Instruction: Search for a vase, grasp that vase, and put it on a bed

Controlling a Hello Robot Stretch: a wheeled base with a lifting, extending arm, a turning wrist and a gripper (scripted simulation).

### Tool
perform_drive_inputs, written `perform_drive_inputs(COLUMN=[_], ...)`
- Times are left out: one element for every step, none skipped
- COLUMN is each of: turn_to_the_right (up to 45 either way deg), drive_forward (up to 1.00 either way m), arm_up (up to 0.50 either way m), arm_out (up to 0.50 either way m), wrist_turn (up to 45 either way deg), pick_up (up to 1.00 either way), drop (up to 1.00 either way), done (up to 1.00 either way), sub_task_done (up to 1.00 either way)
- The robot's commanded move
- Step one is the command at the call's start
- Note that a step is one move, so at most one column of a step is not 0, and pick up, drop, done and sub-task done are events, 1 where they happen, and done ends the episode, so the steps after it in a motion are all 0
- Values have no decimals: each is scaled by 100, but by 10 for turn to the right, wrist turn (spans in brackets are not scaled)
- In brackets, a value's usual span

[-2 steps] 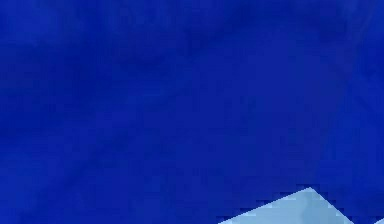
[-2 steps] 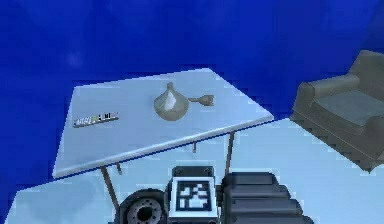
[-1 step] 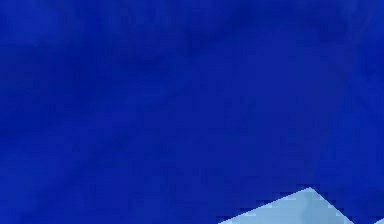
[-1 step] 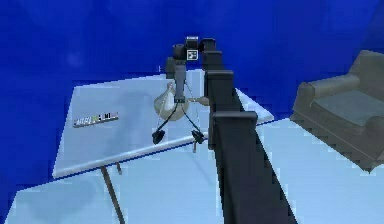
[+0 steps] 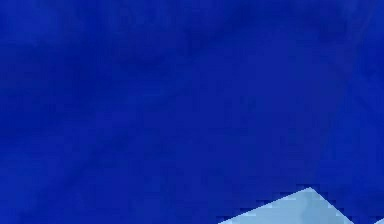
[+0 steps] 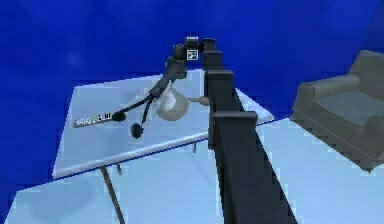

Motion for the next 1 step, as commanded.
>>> perform_drive_inputs(turn_to_the_right=[0], drive_forward=[0], arm_up=[0], arm_out=[0], wrist_turn=[450], pick_up=[0], drop=[0], done=[0], sub_task_done=[0])
